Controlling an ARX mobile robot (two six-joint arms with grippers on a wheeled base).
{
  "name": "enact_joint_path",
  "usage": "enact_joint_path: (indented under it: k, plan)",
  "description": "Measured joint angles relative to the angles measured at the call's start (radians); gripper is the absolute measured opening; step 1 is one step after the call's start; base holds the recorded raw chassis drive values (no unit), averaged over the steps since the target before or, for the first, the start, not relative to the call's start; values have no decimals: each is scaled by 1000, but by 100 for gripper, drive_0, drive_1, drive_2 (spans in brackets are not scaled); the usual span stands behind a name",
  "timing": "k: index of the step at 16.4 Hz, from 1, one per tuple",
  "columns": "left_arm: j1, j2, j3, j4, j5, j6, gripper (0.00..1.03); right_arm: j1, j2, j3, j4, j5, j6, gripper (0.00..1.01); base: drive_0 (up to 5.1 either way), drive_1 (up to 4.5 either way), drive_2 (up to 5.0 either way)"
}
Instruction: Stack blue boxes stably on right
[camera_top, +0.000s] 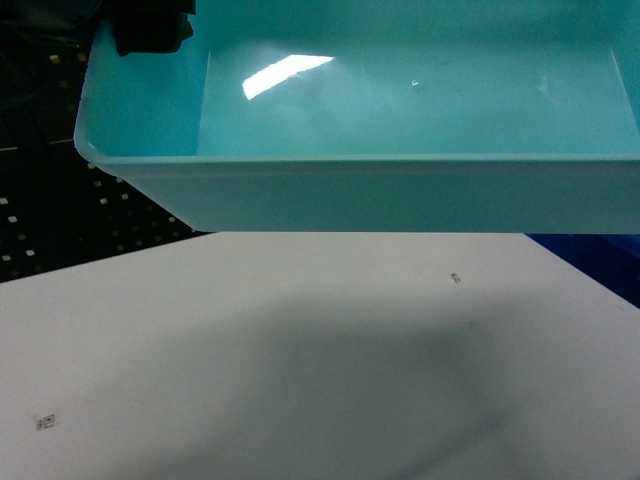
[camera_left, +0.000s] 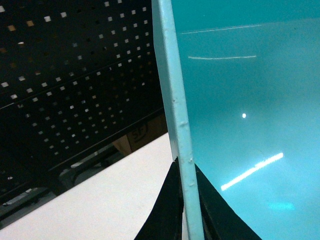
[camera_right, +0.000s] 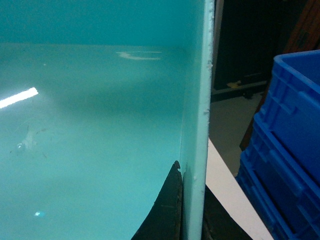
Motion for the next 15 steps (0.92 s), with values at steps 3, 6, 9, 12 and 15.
enact_joint_path:
  k: [3,6,9,12,15]
  plan:
    - [0,0,0,0,0,0,2,0,0,0,0,1,0,2,-171,-171,-171]
    - [0,0,0,0,0,0,2,0,0,0,0,0,0,2,-171,-171,-171]
    - [0,0,0,1,0,0,2,0,0,0,0,1,0,2,-171,-171,-171]
    - [0,0,0,0,0,0,2,0,0,0,0,0,0,2,-166,-166,-166]
    - [0,0,0,0,0,0,2,0,0,0,0,0,0,2,-156,-156,-156]
